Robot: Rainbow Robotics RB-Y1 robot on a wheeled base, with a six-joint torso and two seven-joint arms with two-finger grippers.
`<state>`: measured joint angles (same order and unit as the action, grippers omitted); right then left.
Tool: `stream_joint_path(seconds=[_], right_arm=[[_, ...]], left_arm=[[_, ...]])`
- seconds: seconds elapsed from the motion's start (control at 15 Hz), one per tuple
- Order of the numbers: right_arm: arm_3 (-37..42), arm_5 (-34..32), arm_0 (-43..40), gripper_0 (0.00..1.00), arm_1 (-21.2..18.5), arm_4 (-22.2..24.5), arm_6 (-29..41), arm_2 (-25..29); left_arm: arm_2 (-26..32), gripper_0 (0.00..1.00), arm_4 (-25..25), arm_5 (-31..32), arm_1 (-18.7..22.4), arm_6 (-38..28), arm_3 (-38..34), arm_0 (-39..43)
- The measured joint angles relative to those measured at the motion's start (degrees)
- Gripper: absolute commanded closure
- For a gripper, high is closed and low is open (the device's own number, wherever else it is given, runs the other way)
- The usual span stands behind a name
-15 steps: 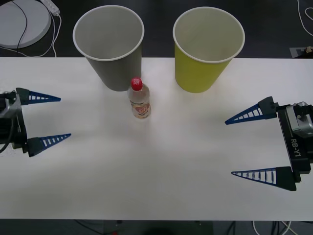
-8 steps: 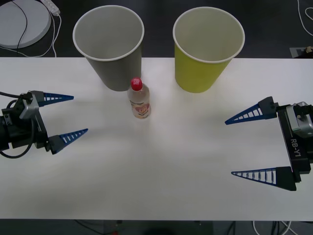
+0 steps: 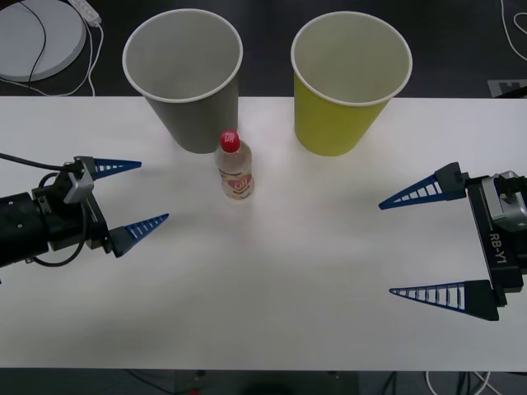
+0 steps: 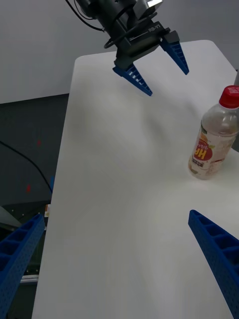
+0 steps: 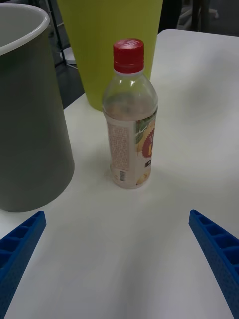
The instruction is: Put the can into the green bin and the plastic bottle into the gray bin
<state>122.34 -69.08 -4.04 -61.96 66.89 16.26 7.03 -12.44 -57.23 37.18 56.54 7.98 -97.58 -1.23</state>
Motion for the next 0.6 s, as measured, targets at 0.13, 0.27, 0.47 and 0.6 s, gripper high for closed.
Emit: stream_joint_path(seconds=[0.13,0.27,0.47,0.6], right_arm=[[0.00,0.00,0.00,0.00,0.00,0.00,0.00,0.00],[0.00,0.00,0.00,0.00,0.00,0.00,0.00,0.00],[0.00,0.00,0.00,0.00,0.00,0.00,0.00,0.00],[0.00,0.00,0.00,0.00,0.00,0.00,0.00,0.00]], left_arm=[[0.00,0.00,-0.77,-0.61,-0.72,-0.85,0.91,-0.33],[-0.04,0.00,-1.04,-1.81,-2.12,-1.37,1.74,-0.61],[-0.04,0.00,-3.26,-2.12,-5.02,-2.26,3.19,-1.94],[-0.02,0.00,-5.57,-2.13,-8.51,-2.86,3.49,-2.50]])
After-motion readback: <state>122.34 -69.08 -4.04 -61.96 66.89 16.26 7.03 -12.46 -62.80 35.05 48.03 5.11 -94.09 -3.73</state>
